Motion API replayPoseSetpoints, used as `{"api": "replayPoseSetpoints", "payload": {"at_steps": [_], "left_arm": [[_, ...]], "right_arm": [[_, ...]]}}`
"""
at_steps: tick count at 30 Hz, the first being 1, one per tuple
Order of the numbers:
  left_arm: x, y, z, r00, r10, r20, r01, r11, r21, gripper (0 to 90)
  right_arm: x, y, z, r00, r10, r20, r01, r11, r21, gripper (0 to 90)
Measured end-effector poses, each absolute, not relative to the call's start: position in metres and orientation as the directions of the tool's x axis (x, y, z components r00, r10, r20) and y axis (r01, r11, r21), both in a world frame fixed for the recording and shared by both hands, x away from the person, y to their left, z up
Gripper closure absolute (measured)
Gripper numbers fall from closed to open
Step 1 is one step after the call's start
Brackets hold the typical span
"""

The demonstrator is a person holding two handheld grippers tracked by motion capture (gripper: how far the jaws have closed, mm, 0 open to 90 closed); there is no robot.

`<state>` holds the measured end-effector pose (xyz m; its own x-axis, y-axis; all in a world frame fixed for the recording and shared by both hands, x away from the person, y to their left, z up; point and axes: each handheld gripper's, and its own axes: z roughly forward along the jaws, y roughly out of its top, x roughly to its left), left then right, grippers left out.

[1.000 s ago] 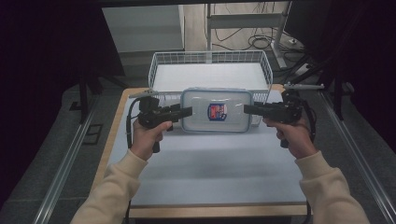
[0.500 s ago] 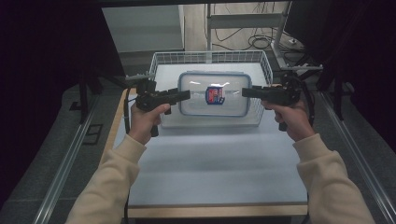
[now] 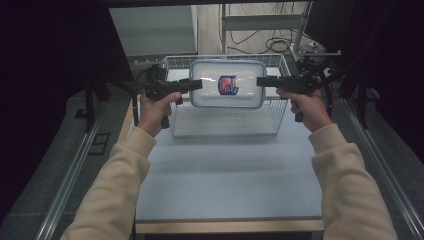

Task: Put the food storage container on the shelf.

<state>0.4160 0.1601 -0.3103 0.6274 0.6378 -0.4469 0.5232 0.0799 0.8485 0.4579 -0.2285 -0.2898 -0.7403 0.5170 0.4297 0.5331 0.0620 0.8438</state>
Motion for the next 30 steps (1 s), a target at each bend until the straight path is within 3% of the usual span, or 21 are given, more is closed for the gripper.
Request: {"api": "replayPoseSetpoints", "payload": {"at_steps": [18, 30], "left_arm": [[0.460, 0.161, -0.320, 0.577, 0.642, -0.505, 0.572, 0.123, 0.811, 47.7], [0.475, 0.161, -0.324, 0.540, 0.631, -0.557, 0.615, 0.157, 0.773, 47.8]], "right_arm": [[0.510, -0.226, -0.296, -0.692, 0.529, 0.491, 0.599, 0.043, 0.799, 53.0], [0.525, -0.220, -0.295, -0.648, 0.575, 0.500, 0.622, 0.021, 0.782, 49.7]]}}
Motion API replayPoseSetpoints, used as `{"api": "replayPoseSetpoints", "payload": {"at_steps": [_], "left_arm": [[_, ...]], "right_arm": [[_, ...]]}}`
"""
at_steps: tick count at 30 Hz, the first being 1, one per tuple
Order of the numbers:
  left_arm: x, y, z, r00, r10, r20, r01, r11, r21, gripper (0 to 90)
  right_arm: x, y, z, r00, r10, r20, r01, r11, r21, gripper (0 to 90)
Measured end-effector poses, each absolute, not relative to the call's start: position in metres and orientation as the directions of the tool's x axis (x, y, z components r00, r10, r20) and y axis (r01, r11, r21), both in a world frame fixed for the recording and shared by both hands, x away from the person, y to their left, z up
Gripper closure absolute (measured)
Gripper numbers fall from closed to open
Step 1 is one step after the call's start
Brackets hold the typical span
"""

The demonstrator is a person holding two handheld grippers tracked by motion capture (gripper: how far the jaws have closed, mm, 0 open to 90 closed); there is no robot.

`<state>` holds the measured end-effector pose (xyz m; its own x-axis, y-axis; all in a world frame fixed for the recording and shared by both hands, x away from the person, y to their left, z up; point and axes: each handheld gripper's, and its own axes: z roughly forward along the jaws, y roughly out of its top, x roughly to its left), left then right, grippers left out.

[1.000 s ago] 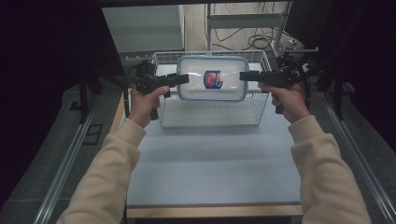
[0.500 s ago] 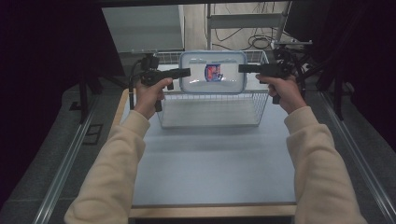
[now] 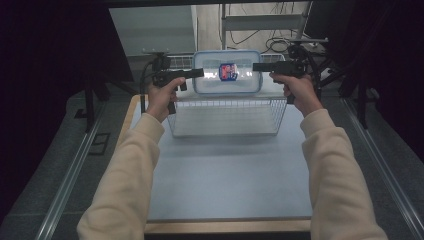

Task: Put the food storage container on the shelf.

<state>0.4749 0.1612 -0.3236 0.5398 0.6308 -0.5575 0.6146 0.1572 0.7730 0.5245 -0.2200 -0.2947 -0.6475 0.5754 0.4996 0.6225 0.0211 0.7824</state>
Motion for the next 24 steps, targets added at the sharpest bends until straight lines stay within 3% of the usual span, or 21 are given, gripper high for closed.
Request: {"api": "replayPoseSetpoints", "payload": {"at_steps": [15, 17, 18, 24], "left_arm": [[0.497, 0.161, -0.333, 0.456, 0.613, -0.645, 0.657, 0.256, 0.709, 43.5], [0.500, 0.160, -0.335, 0.438, 0.641, -0.631, 0.647, 0.262, 0.716, 45.5], [0.501, 0.158, -0.336, 0.434, 0.647, -0.627, 0.643, 0.264, 0.718, 48.2], [0.505, 0.158, -0.339, 0.421, 0.634, -0.648, 0.651, 0.286, 0.703, 42.8]], "right_arm": [[0.538, -0.215, -0.300, -0.546, 0.631, 0.551, 0.680, -0.050, 0.732, 46.1], [0.539, -0.214, -0.302, -0.522, 0.656, 0.546, 0.688, -0.055, 0.724, 44.4], [0.540, -0.212, -0.303, -0.509, 0.682, 0.525, 0.686, -0.047, 0.726, 47.7], [0.539, -0.207, -0.303, -0.487, 0.715, 0.501, 0.677, -0.053, 0.734, 42.2]]}}
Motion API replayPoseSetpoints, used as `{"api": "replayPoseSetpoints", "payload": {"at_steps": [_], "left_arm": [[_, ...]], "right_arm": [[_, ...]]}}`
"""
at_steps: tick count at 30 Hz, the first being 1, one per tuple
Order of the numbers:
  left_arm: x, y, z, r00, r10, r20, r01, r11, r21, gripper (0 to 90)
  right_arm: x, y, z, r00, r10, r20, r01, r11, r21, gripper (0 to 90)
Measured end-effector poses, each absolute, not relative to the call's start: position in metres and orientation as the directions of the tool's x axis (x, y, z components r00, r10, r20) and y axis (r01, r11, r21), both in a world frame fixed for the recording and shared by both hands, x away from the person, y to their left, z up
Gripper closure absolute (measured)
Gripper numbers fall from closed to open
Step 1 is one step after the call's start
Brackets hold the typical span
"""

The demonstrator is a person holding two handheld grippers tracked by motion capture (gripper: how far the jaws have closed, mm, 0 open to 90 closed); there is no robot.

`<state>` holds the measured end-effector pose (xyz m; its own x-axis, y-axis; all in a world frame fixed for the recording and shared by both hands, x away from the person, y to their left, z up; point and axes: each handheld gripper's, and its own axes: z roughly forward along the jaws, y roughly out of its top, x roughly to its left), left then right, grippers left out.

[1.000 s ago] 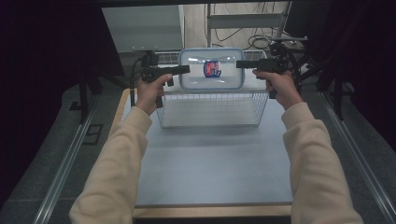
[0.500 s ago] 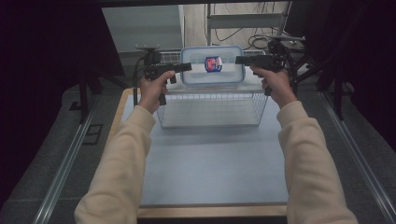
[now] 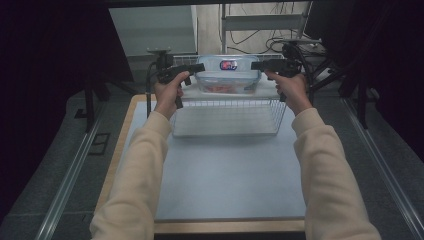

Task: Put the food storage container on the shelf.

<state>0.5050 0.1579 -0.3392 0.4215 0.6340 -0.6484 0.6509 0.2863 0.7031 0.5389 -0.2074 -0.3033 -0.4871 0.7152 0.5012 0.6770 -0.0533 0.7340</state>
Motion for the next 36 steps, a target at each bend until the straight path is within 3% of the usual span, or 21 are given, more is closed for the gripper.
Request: {"api": "replayPoseSetpoints", "payload": {"at_steps": [4, 19, 36], "left_arm": [[0.501, 0.162, -0.337, 0.436, 0.642, -0.631, 0.632, 0.281, 0.722, 37.8], [0.444, 0.175, -0.335, 0.521, 0.698, -0.491, 0.547, 0.168, 0.820, 35.5], [0.348, 0.160, -0.389, 0.607, 0.694, -0.387, 0.525, 0.015, 0.851, 33.8]], "right_arm": [[0.535, -0.212, -0.302, -0.496, 0.707, 0.504, 0.648, -0.084, 0.757, 38.9], [0.481, -0.229, -0.307, -0.655, 0.613, 0.442, 0.536, -0.035, 0.843, 35.3], [0.403, -0.245, -0.362, -0.755, 0.545, 0.365, 0.490, 0.099, 0.866, 33.8]]}}
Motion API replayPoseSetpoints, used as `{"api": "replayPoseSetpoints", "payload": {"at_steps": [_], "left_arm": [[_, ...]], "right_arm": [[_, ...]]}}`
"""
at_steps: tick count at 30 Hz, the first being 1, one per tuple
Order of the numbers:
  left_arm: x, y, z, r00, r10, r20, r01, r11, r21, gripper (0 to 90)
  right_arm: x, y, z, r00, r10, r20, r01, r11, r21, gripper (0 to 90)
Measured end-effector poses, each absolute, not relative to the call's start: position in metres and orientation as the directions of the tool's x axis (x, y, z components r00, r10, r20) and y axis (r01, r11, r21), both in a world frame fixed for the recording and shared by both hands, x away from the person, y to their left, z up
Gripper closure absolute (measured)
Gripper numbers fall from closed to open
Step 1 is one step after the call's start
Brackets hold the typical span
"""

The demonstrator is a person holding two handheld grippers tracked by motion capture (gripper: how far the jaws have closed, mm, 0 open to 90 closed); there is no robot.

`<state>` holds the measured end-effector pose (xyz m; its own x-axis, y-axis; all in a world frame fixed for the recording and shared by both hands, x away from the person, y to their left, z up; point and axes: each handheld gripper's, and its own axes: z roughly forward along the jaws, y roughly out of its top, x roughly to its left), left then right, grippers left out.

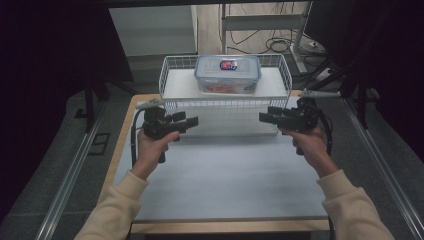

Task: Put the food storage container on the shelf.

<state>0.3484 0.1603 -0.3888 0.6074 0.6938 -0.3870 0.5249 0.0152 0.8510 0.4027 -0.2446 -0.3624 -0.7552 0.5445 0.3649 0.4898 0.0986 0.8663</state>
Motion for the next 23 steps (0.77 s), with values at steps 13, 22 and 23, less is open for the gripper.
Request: {"api": "replayPoseSetpoints", "payload": {"at_steps": [13, 22, 23], "left_arm": [[0.313, 0.145, -0.449, 0.633, 0.657, -0.410, 0.590, -0.066, 0.805, 32.5], [0.314, 0.147, -0.454, 0.625, 0.658, -0.421, 0.601, -0.061, 0.797, 31.1], [0.314, 0.149, -0.455, 0.620, 0.660, -0.424, 0.605, -0.059, 0.794, 30.6]], "right_arm": [[0.360, -0.255, -0.433, -0.758, 0.544, 0.360, 0.539, 0.210, 0.816, 32.0], [0.359, -0.253, -0.434, -0.766, 0.541, 0.346, 0.520, 0.207, 0.829, 29.2], [0.358, -0.254, -0.434, -0.764, 0.543, 0.348, 0.521, 0.202, 0.829, 28.7]]}}
